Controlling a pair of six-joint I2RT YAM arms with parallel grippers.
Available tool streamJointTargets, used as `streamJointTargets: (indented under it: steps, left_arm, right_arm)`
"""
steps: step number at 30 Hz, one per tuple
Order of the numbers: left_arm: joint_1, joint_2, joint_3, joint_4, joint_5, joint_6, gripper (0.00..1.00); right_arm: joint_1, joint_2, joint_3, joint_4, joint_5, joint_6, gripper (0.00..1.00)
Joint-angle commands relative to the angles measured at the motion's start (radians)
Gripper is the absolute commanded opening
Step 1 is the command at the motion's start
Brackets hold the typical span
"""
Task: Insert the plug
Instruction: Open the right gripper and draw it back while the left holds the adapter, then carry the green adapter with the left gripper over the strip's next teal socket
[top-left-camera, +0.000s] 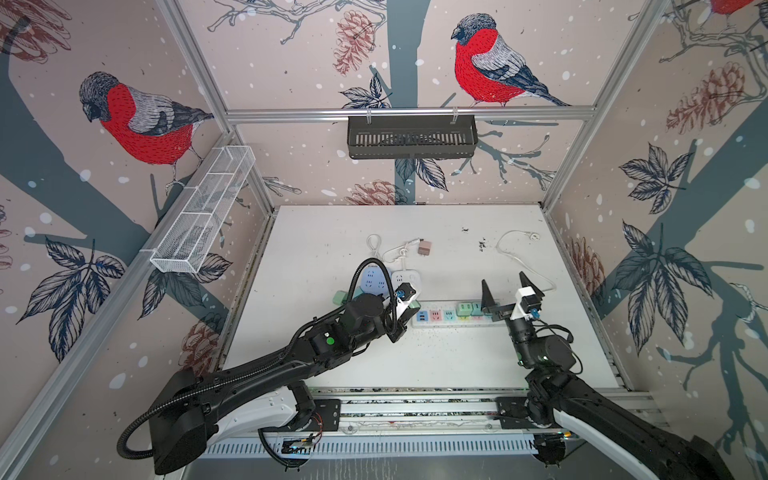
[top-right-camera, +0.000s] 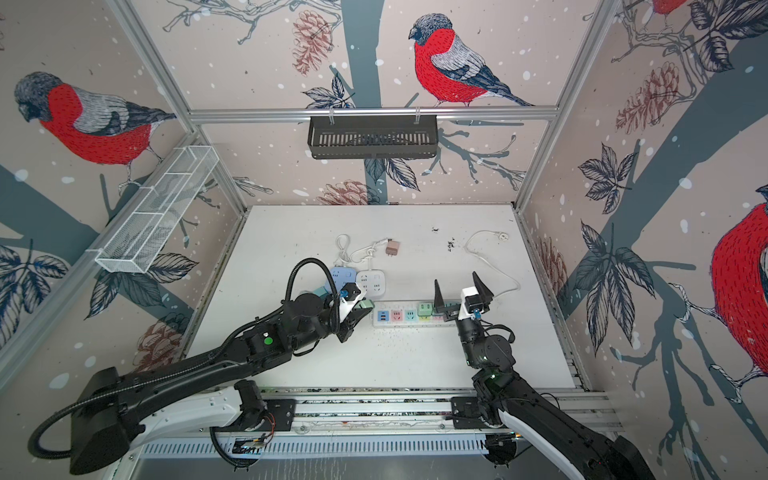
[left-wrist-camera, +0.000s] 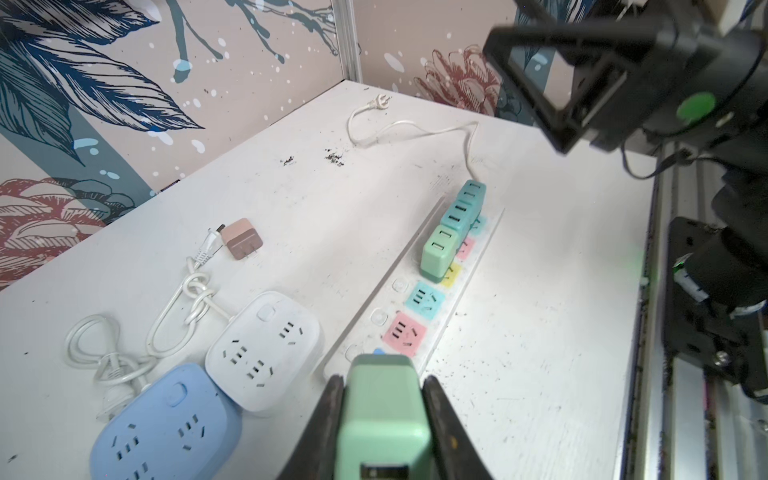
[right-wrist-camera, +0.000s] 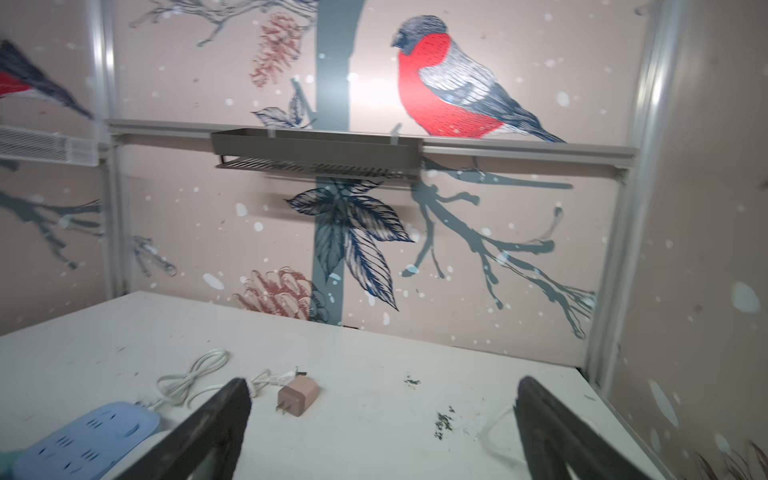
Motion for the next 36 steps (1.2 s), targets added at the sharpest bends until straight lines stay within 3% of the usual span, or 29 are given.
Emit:
streamJointTargets:
  steps: [1,7,16,26,36]
  left_arm:
    - [0.0,0.02,0.009,-0.022,0.049,0.092,0.0]
    - [0.0,0.065,0.016,-0.004,0.125,0.142,0.0]
    - [0.0,0.214,0.1,-0.048,0.153,0.235,0.0]
    - [0.0,0.455,0.32,-0.179,0.143,0.356,0.0]
    - [0.001,0.708,0.638,-0.456,0.095,0.401,0.0]
  right_arm:
    - [-0.084,0.01,-0.027,-0.077,0.075,0.246,1.0]
    - [-0.243,0.094,-0.003,-0.15,0.03,0.442,1.0]
    - [-0.409,0.158,-0.005,-0.183,0.01,0.661,1.0]
    - [-0.441,0.269,0.048,-0.205,-0.11,0.658,1.0]
    - [-0.452,0.372,0.101,-0.204,-0.152,0.649,1.0]
